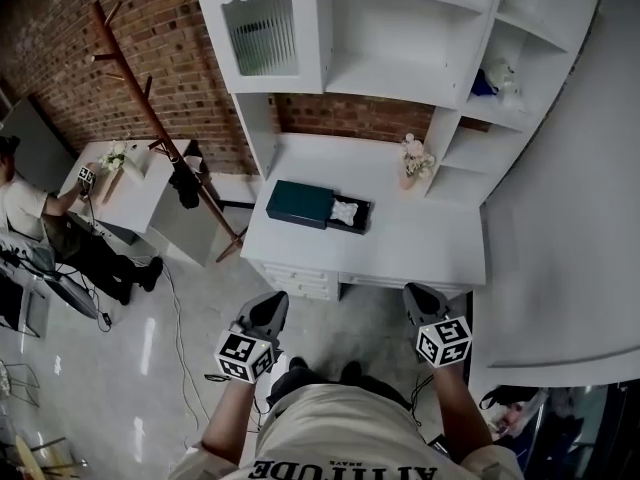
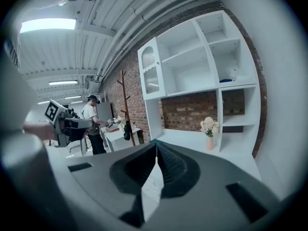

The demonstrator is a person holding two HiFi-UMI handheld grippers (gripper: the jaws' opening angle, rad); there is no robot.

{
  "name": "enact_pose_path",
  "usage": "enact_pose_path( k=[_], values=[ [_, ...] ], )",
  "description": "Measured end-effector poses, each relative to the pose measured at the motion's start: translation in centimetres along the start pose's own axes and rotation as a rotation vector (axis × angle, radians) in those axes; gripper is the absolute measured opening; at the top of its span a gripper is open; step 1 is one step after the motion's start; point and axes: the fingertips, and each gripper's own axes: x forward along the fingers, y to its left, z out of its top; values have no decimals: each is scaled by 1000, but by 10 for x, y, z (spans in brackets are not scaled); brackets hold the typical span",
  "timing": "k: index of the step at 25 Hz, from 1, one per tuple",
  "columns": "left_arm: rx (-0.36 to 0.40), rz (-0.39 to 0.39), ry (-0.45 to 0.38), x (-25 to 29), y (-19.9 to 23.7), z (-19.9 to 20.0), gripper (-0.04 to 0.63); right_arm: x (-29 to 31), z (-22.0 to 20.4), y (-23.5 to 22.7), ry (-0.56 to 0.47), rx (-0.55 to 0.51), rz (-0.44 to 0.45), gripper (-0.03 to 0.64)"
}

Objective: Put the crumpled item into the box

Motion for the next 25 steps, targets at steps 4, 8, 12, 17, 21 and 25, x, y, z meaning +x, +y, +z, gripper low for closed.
enact_pose_path(
  k=[4, 8, 12, 17, 21, 25],
  values=[
    [41, -28, 16, -9, 9, 3, 26, 0, 5, 9, -16, 7, -30, 34],
    [47, -65, 27, -16, 19, 6, 26, 2, 16, 21, -43, 4, -46, 34],
    [63, -81, 28, -18, 32, 9, 26, 9, 24, 30, -55, 3, -53, 34],
    [78, -93, 25, -21, 42, 13, 26, 15, 29, 39, -62, 16, -62, 34],
    [80, -98, 31, -23, 50, 12, 26, 19, 33, 43, -66, 17, -68, 34],
    [78, -96, 27, -23, 55, 15, 26, 21, 35, 44, -65, 17, -73, 34]
  ],
)
